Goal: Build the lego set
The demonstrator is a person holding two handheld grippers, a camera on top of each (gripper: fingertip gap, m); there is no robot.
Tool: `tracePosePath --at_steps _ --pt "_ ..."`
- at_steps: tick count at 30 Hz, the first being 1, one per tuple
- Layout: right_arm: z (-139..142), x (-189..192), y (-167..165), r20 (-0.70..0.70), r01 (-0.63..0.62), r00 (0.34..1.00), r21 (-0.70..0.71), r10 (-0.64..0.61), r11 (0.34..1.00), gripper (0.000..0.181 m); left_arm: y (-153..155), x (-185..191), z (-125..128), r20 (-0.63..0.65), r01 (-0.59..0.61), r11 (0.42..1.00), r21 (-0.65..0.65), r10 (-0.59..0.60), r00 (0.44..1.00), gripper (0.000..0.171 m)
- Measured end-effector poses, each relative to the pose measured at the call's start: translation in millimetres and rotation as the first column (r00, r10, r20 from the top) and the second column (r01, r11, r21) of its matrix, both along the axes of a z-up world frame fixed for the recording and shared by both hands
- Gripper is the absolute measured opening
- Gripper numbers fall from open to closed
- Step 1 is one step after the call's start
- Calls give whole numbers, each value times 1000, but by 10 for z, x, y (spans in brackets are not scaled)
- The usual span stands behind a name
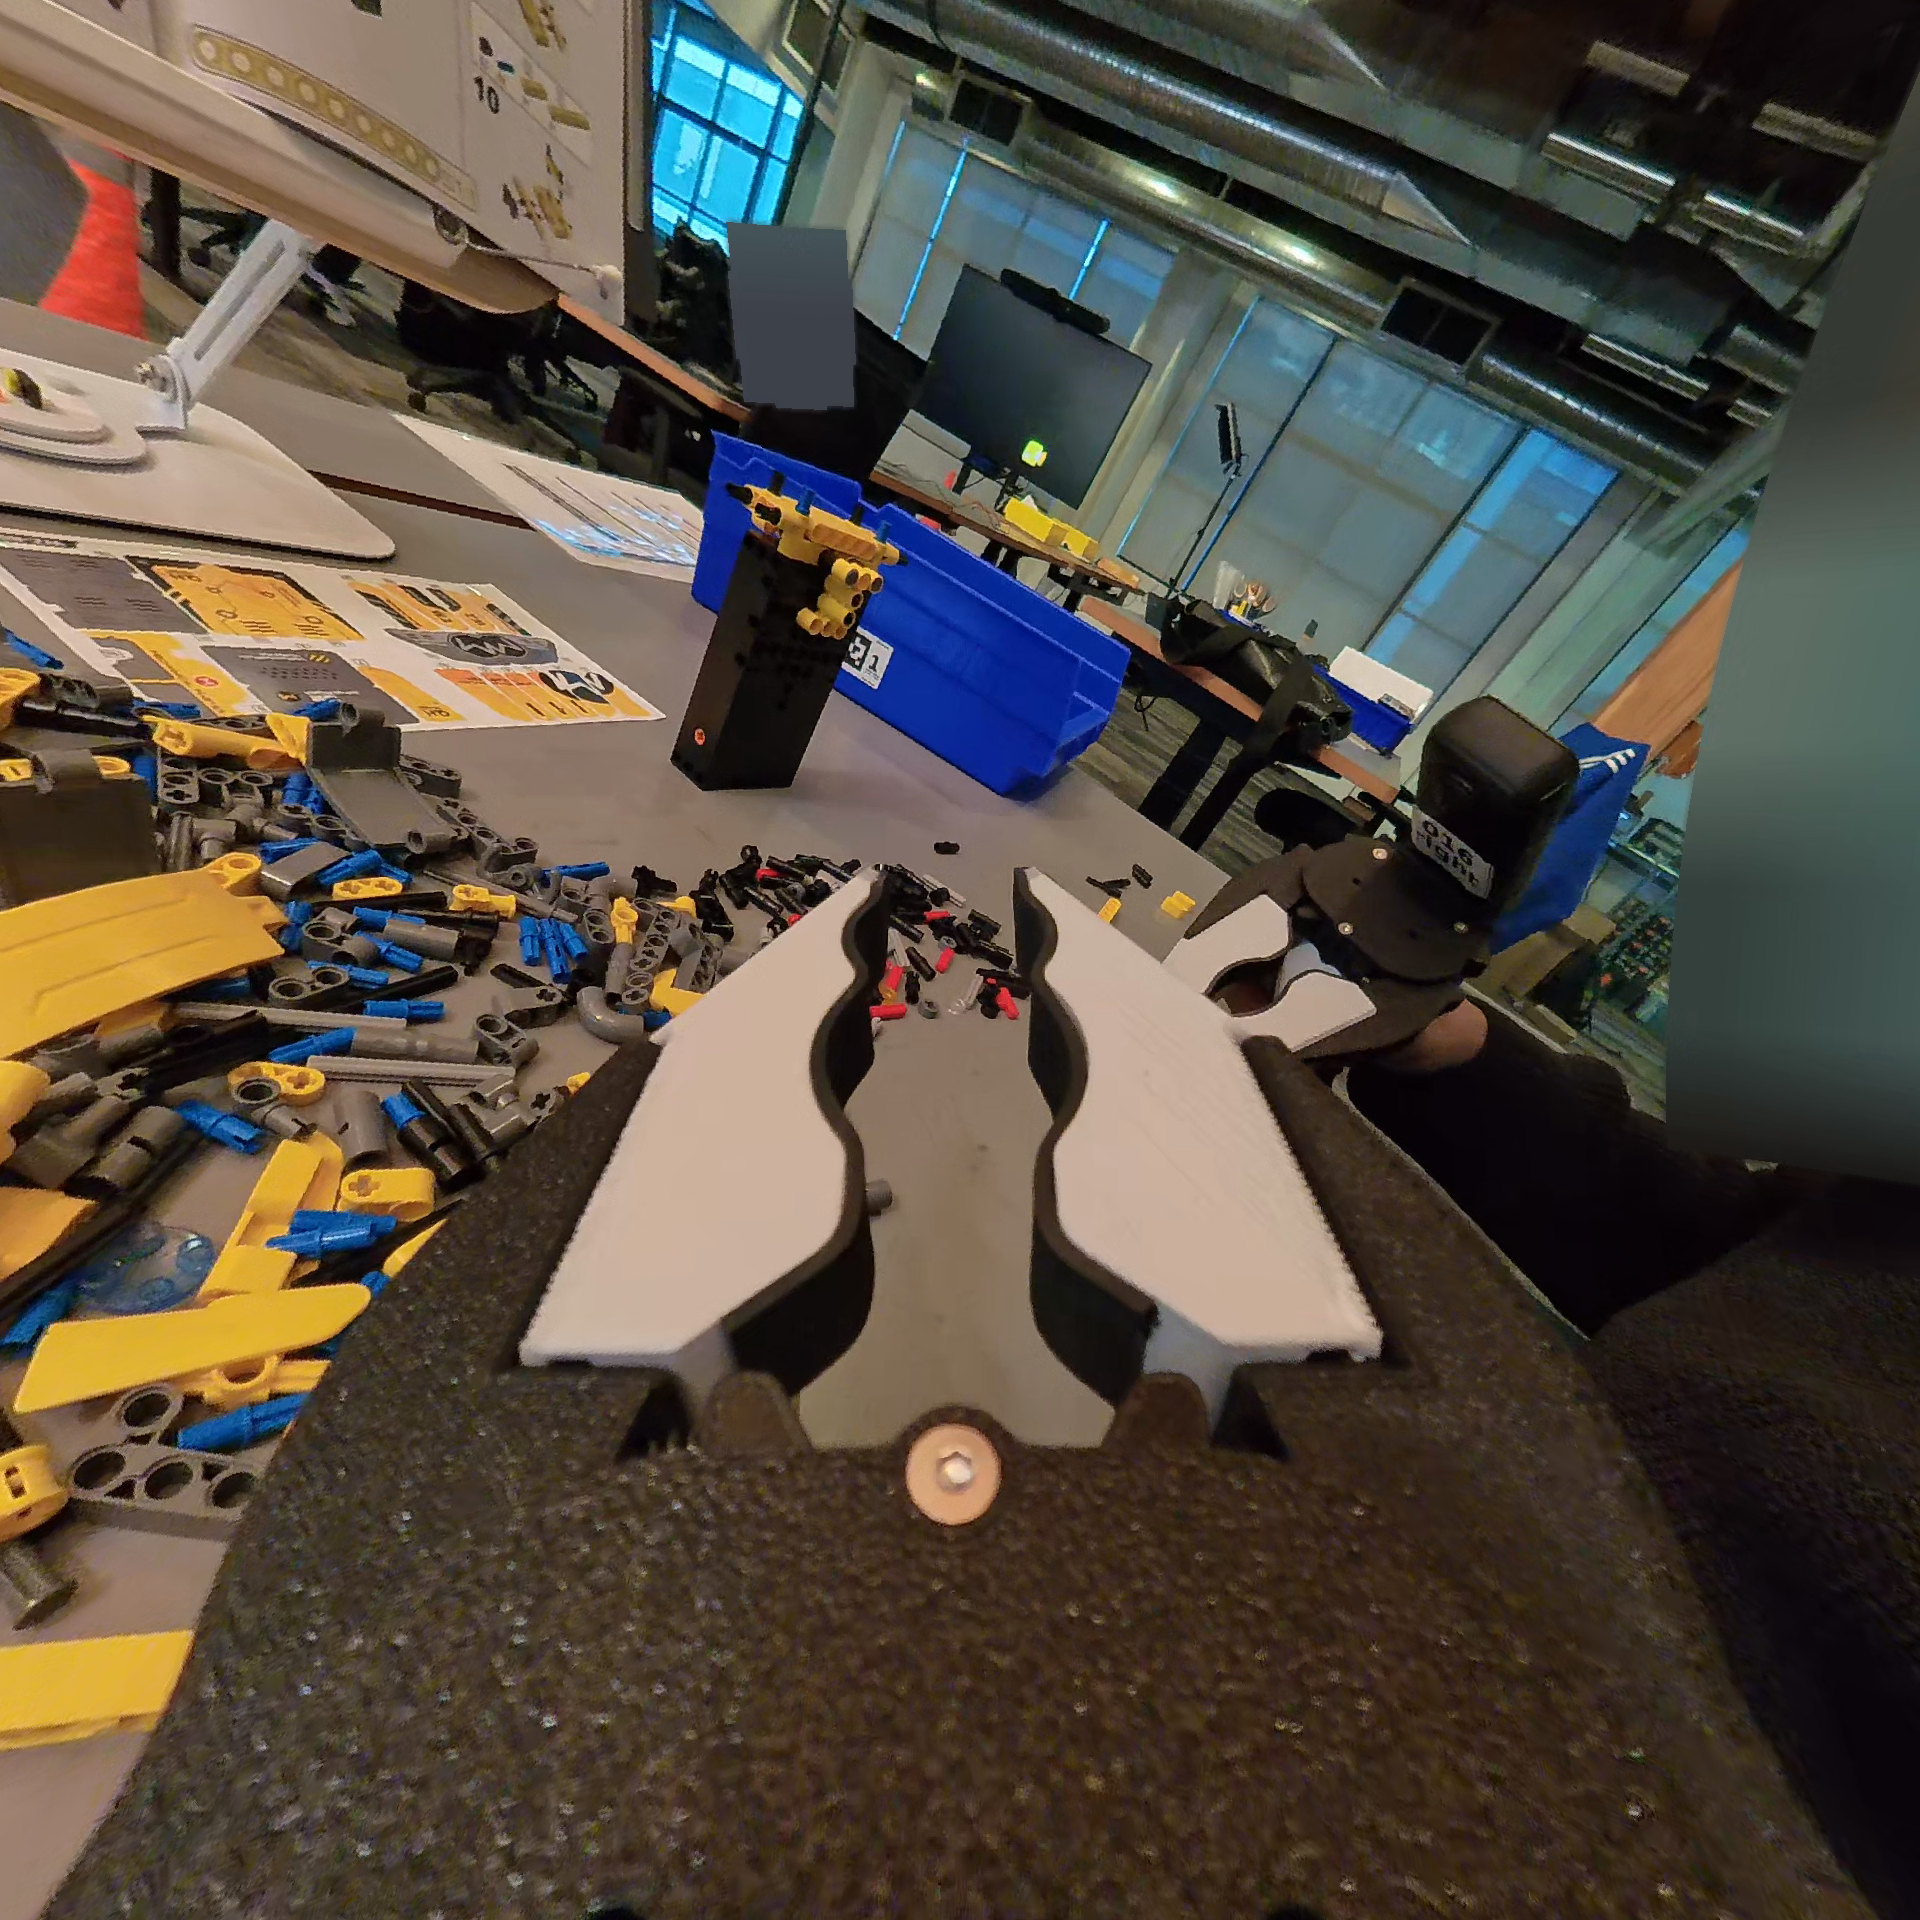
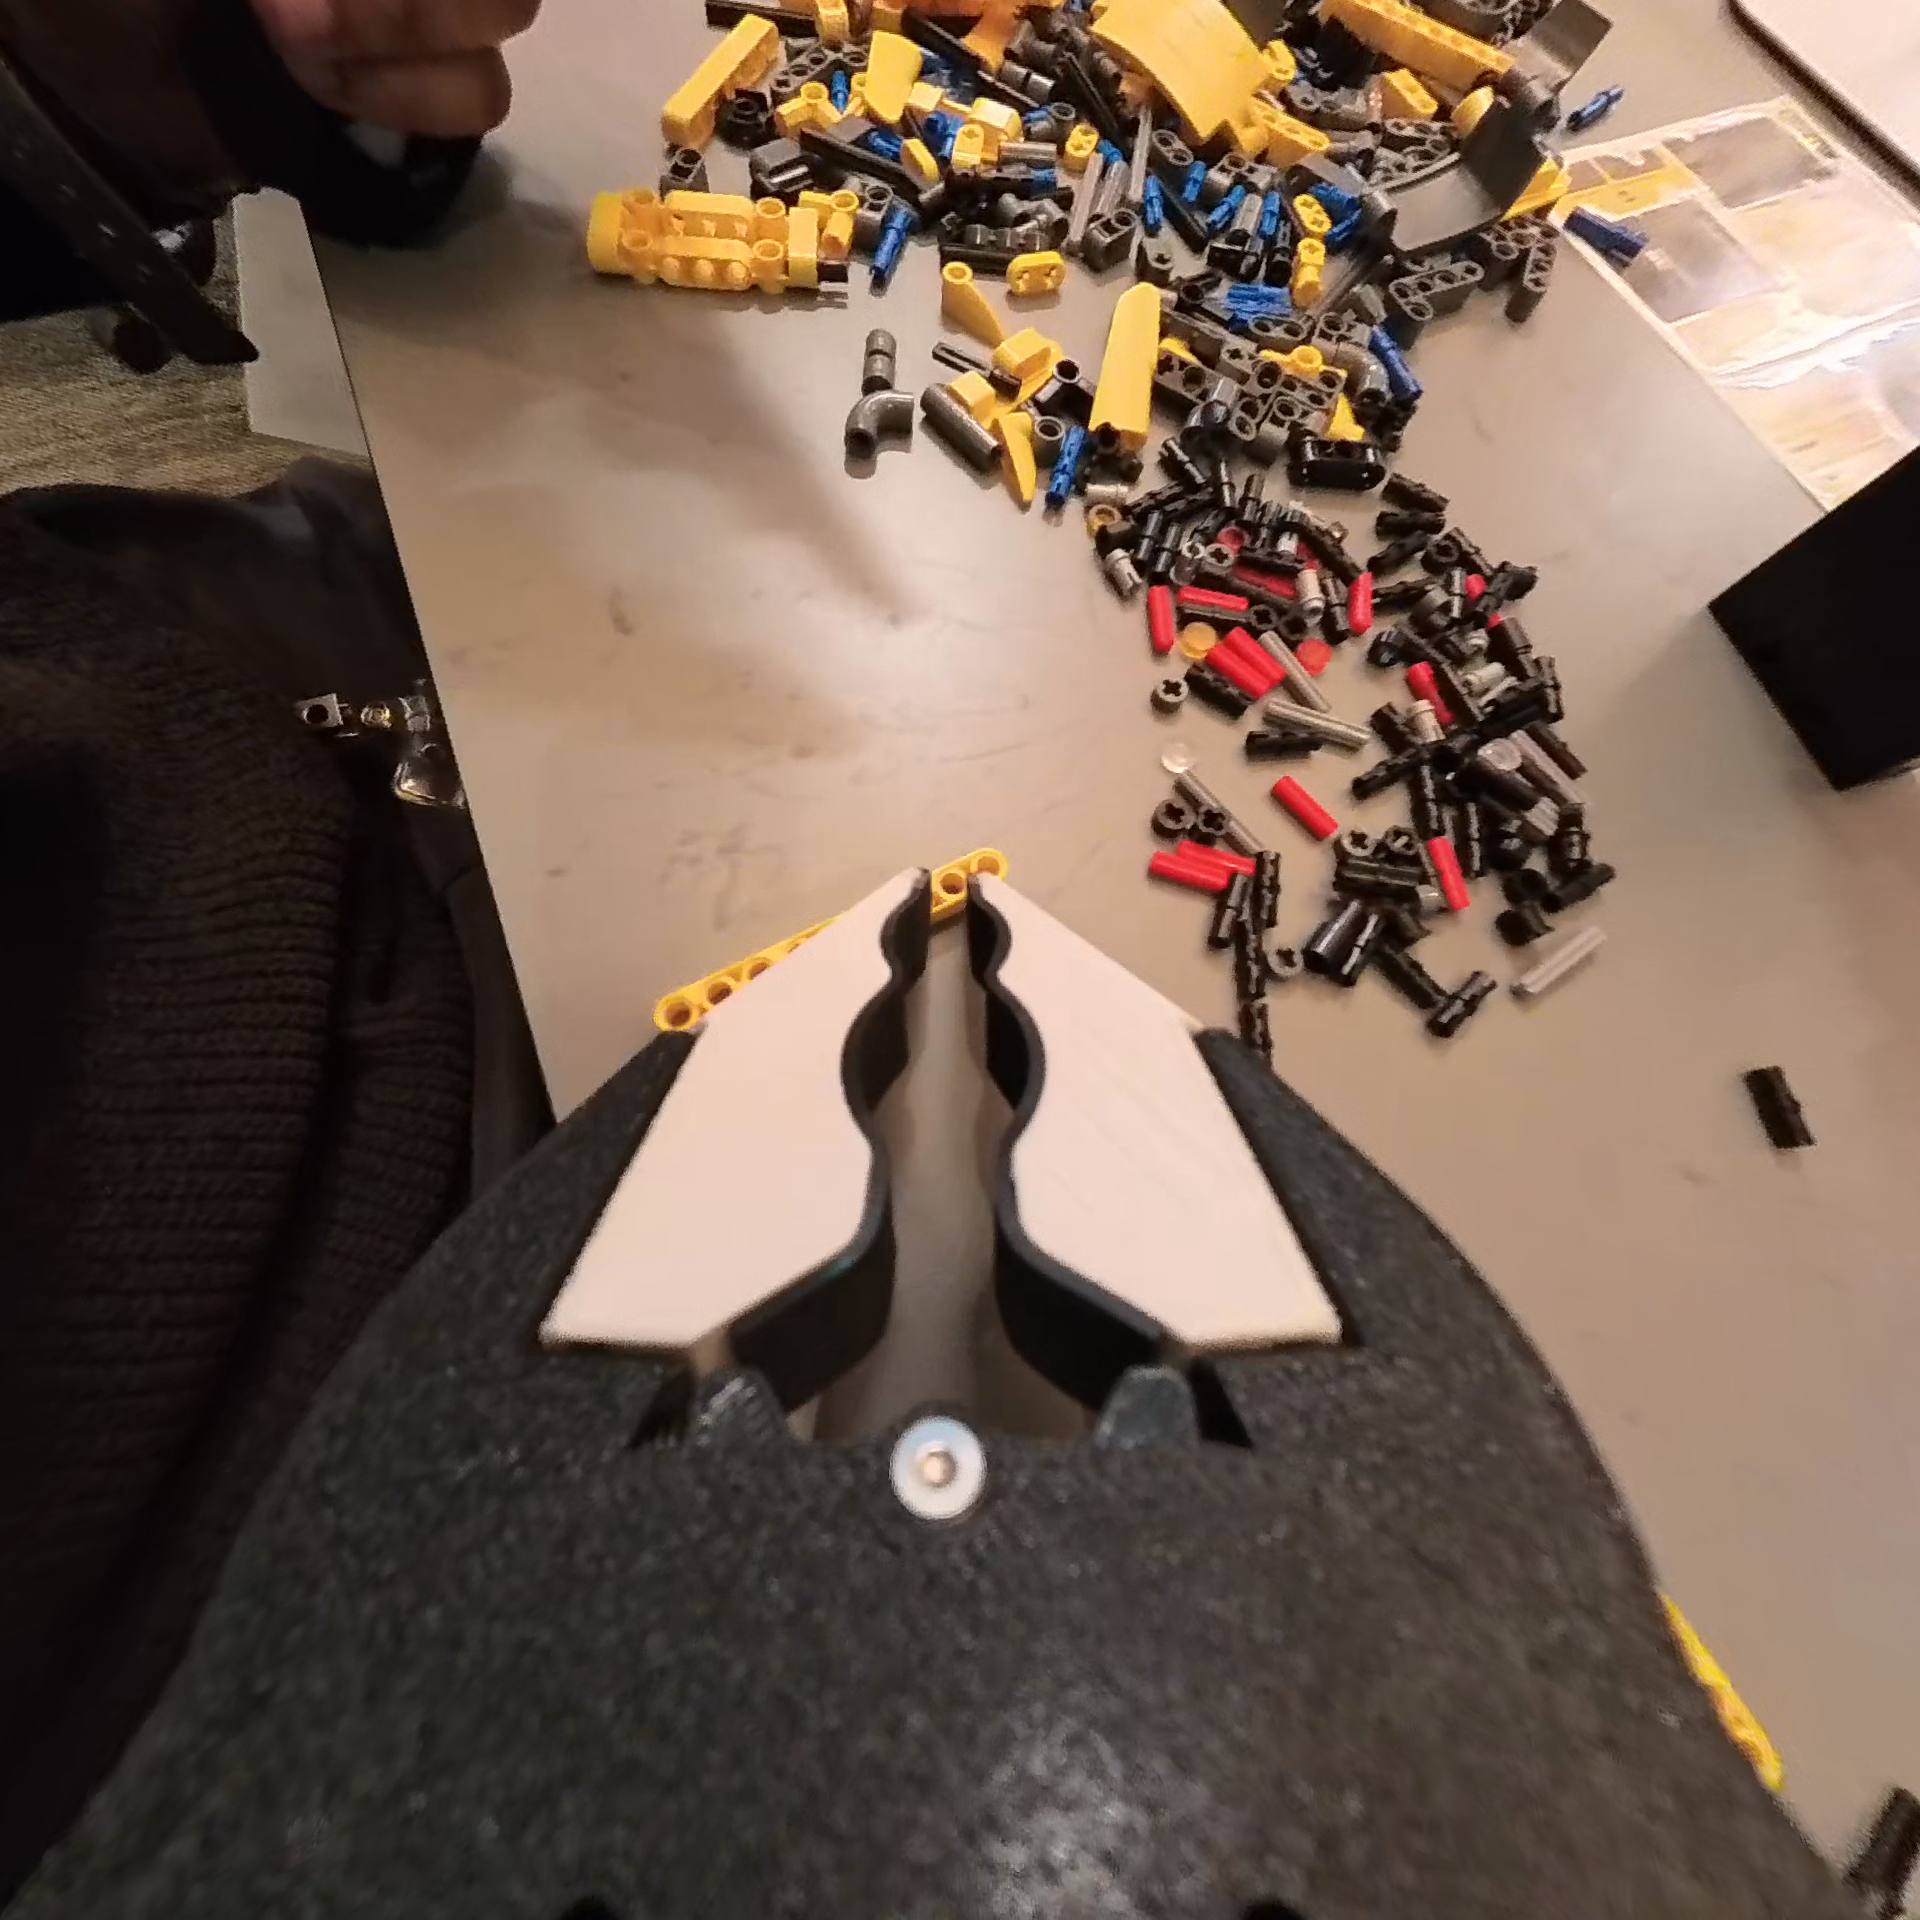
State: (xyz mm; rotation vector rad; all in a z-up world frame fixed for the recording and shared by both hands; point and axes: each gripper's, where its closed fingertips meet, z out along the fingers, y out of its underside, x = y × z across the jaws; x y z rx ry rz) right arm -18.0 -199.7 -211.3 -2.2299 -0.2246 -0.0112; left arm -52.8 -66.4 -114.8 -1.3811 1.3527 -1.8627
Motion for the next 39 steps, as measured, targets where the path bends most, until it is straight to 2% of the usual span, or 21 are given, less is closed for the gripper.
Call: tracePosePath --at_steps 3,6,9,14,23,27,32,39 --pt "57 -18 -5 -17 14 1000 33 -13 999 8 5 -3 3 3 -2 1000 -1 2 1000 23" --pt "202 -83 -56 -127 23 992 102 -10 995 17 10 -6 7 5 -5 1000 -3 5 1000 23" --pt "170 -147 -204 -195 9 981 68 4 998 17 19 -4 8 5 -6 1000 -11 6 1000 24" --pt "-62 -309 -377 -153 -55 987 -38 48 998 2 22 -2 8 4 -6 1000 -14 6 1000 23" --pt "-63 -351 -355 -132 -71 989 -47 64 996 0 25 -3 9 5 -12 1000 -10 12 1000 24" --pt "12 -342 -353 -168 -67 984 -6 65 998 0 30 -2 8 5 -14 1000 -12 14 1000 23" --pt "35 -68 -315 -97 59 994 38 -55 998 1 31 15 7 3 -14 1000 -26 14 1000 24" --pt "288 51 -188 -251 217 954 201 -164 955 3 57 6 23 12 -9 998 -65 9 1000 24"
